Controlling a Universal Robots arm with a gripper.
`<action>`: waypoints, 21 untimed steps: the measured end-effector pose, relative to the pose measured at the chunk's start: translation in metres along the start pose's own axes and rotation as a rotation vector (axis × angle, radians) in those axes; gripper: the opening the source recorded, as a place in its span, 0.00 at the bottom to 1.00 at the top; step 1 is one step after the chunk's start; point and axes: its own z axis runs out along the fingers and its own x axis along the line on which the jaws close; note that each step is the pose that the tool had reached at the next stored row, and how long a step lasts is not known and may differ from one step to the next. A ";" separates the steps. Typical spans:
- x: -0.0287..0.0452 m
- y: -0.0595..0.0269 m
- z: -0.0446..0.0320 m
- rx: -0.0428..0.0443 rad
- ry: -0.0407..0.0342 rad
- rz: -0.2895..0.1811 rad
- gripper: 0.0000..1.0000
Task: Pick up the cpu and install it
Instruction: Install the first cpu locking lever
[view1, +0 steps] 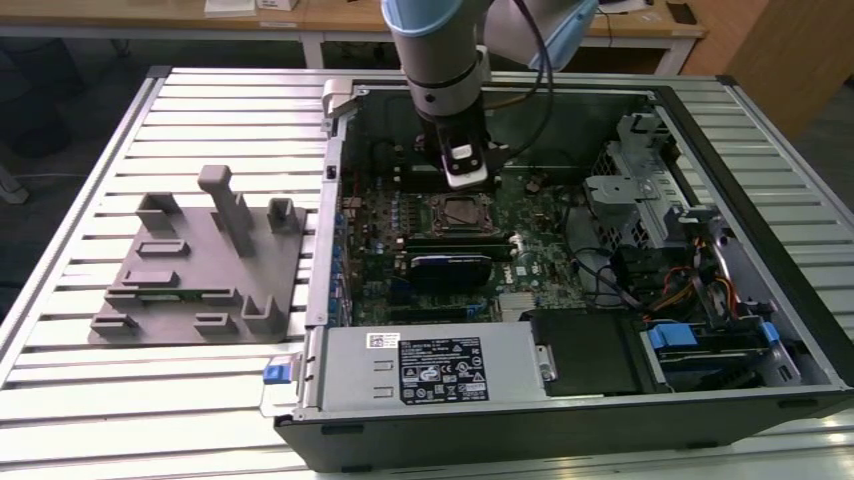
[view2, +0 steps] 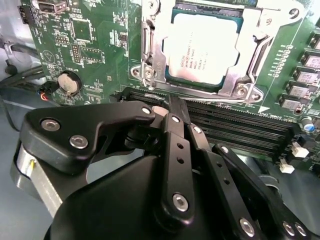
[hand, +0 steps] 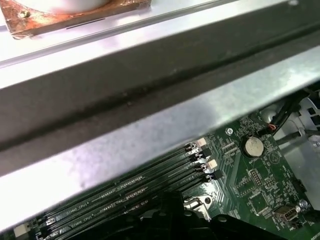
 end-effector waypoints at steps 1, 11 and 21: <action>0.0002 0.0001 0.0004 0.0011 -0.0014 0.002 0.11; 0.0015 0.0003 0.0037 0.0101 -0.0168 0.017 0.11; 0.0022 -0.0007 0.0072 0.0149 -0.0271 0.022 0.11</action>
